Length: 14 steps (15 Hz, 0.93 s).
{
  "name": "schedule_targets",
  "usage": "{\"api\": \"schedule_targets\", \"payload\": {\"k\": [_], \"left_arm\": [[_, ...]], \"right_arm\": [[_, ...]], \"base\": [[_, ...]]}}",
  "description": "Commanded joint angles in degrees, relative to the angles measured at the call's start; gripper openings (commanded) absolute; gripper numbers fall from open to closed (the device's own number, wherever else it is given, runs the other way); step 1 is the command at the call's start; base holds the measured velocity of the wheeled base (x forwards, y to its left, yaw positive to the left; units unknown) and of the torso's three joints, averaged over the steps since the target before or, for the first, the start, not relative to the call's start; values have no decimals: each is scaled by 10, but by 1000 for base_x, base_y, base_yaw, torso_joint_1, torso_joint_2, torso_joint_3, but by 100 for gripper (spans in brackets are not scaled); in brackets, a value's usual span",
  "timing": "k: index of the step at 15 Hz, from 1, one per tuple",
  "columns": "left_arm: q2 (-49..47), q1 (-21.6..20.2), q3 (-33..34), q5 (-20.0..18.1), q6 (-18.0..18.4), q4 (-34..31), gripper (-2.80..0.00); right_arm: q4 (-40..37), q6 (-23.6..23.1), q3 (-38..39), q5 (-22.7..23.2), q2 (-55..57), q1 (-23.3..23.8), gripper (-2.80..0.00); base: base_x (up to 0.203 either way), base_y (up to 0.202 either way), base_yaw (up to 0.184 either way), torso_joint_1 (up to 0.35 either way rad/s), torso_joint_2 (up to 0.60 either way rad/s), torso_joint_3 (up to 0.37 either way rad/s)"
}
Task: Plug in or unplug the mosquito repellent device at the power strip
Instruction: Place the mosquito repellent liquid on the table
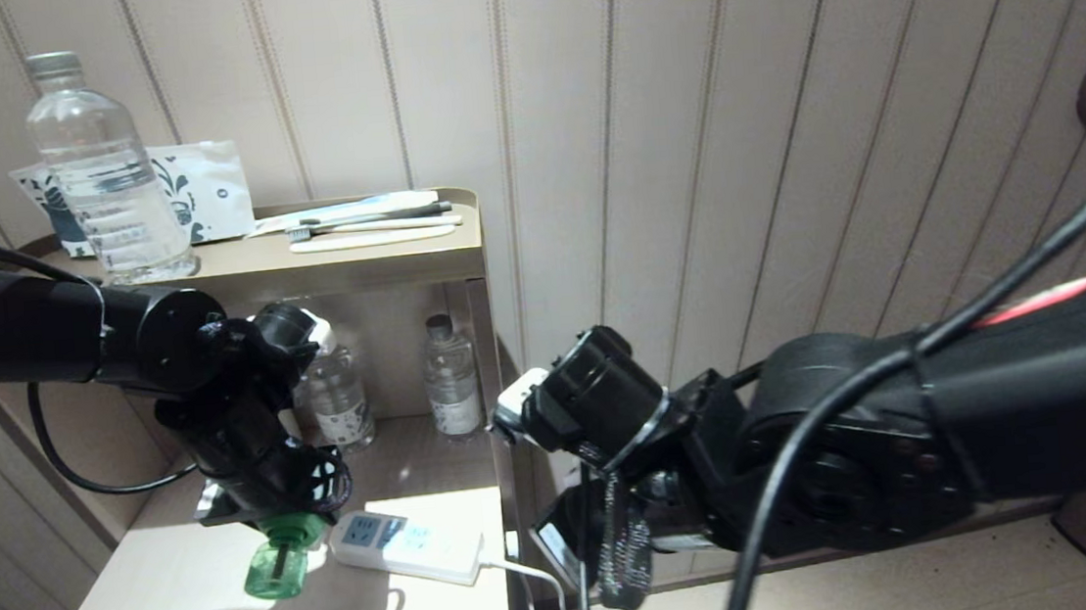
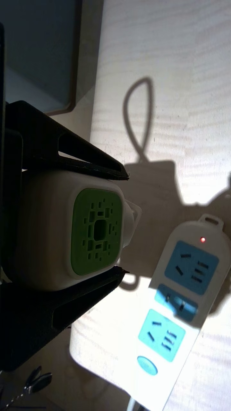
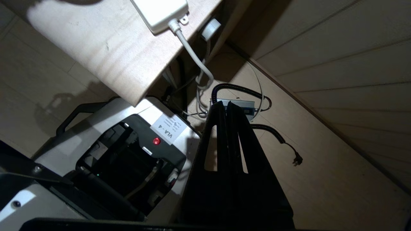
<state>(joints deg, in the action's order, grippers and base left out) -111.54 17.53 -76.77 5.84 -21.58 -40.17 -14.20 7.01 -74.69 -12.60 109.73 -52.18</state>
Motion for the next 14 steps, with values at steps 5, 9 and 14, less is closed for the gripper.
{"api": "schedule_targets", "payload": {"k": [5,9,14], "left_arm": [[31,-21,84,-3,0,40,-280],[55,-21,124,-13,1,67,-280],[88,-23,212,-20,1,149,-280]], "right_arm": [[-1,10,196,-15,-252,43,-280],[-1,11,279,-35,-378,70,-280],[-7,8,360,-160,-564,157,-280]], "base": [[0,0,0,0,0,0],[0,0,0,0,0,0],[0,0,0,0,0,0]]}}
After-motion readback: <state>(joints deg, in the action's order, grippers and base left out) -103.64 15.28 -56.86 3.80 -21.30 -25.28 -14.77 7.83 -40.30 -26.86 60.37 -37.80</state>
